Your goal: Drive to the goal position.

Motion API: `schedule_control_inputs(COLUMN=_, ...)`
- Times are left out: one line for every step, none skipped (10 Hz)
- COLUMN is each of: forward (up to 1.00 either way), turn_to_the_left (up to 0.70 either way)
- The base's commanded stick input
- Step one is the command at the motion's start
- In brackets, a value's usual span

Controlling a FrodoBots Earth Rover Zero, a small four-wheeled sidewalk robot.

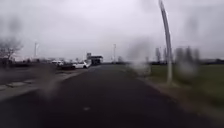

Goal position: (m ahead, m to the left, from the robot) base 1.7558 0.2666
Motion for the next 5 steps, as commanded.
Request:
schedule_control_inputs(forward=1.0, turn_to_the_left=0.0)
schedule_control_inputs(forward=1.0, turn_to_the_left=0.0)
schedule_control_inputs(forward=1.0, turn_to_the_left=0.0)
schedule_control_inputs(forward=1.0, turn_to_the_left=0.0)
schedule_control_inputs(forward=1.0, turn_to_the_left=0.0)
